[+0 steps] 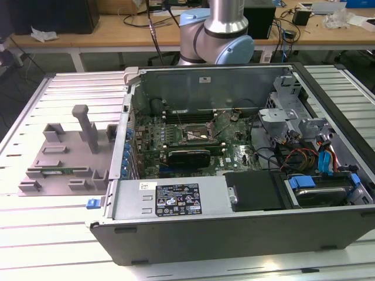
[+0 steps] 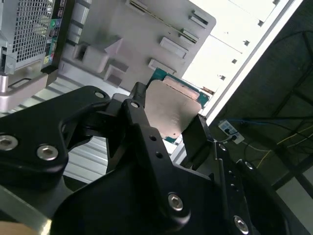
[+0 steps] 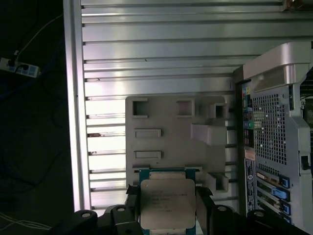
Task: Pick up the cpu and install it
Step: 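Pick up the cpu and move it towards the insertion slot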
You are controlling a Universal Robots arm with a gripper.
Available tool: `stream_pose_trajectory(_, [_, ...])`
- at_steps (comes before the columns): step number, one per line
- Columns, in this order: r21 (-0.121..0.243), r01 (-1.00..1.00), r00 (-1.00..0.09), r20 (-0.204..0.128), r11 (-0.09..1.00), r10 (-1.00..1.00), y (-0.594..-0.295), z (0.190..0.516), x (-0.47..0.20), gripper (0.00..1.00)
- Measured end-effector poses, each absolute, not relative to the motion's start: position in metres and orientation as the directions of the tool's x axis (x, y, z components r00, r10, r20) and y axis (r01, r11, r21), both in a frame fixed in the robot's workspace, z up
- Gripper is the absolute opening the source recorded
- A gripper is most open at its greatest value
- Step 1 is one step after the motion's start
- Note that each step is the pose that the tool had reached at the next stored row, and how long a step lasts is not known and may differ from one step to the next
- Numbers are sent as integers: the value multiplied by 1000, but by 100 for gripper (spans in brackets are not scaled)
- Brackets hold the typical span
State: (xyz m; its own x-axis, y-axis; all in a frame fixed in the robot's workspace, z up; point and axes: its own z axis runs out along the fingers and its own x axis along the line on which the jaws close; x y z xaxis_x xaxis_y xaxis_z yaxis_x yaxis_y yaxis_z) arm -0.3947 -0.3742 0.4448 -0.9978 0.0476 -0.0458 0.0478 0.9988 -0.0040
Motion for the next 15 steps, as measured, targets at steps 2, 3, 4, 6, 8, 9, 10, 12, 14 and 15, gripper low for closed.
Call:
stream_pose_trajectory(2, [-4,48,-998,-46,999,48,-374,445,-387,54])
stream_pose_trajectory(3, [-4,48,-998,-46,999,48,-374,445,-384,54])
stream_pose_trajectory(4, [-4,48,-998,-46,999,48,-374,445,-382,54])
stream_pose_trajectory(6, [-4,48,-998,-46,999,47,-374,445,-377,54])
stream_pose_trajectory(8, [-4,48,-998,-46,999,47,-374,445,-372,54])
stream_pose_trajectory(9, [-4,48,-998,-46,999,48,-374,445,-370,54])
stream_pose_trajectory(10, [-4,48,-998,-46,999,48,-374,445,-368,54])
stream_pose_trajectory(12, [-4,48,-998,-46,999,48,-374,445,-365,54])
stream_pose_trajectory(14, [-4,48,-998,-46,999,48,-374,445,-359,54])
stream_pose_trajectory(15, [-4,48,-998,-46,999,48,-374,445,-355,54])
